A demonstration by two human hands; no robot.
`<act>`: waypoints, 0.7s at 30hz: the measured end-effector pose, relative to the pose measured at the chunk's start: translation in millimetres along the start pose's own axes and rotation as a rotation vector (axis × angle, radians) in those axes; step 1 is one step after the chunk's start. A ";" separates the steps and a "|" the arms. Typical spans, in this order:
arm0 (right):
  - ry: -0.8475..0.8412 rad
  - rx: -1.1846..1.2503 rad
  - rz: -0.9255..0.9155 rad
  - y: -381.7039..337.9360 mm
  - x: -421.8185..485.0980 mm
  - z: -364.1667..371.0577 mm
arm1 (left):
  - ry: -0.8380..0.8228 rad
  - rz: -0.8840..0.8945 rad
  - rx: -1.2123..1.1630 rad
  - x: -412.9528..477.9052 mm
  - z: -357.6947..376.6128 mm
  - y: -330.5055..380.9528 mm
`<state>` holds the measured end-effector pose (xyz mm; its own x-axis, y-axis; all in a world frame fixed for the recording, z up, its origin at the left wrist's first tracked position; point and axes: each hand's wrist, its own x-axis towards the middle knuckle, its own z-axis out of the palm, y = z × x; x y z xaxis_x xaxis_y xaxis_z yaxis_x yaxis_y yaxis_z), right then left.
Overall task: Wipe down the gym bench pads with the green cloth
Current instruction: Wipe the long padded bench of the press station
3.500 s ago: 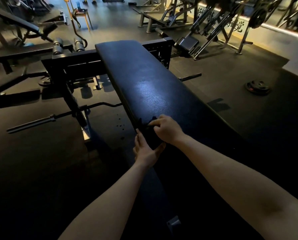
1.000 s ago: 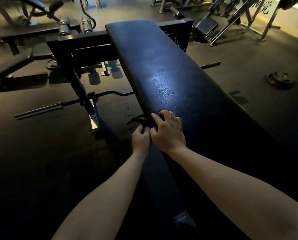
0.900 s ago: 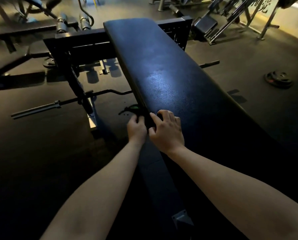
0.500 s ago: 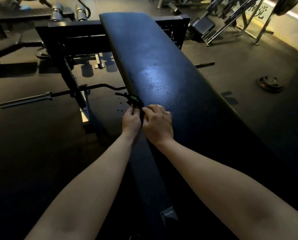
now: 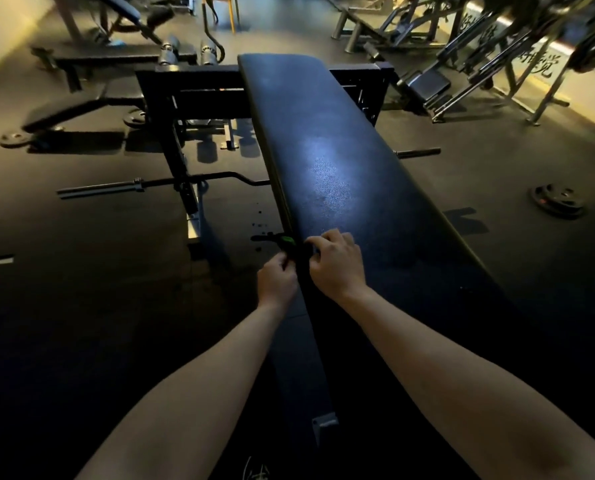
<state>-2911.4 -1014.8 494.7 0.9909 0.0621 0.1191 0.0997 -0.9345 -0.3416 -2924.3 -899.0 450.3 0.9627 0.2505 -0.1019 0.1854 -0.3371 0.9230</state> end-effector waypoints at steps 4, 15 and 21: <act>-0.018 -0.009 -0.010 0.7 -25.3 -1.8 | 0.031 0.034 0.040 -40.1 3.5 -4.3; 0.148 -0.050 -0.079 1.0 -53.4 14.0 | 0.058 0.132 0.126 -68.5 -5.5 -24.2; 0.181 -0.077 -0.082 3.0 -53.3 16.2 | 0.093 -0.047 -0.072 -0.9 0.5 11.6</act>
<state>-2962.4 -1015.2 472.2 0.9466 0.0817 0.3120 0.1656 -0.9532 -0.2528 -2923.0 -903.7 461.0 0.9303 0.3488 -0.1135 0.2116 -0.2576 0.9428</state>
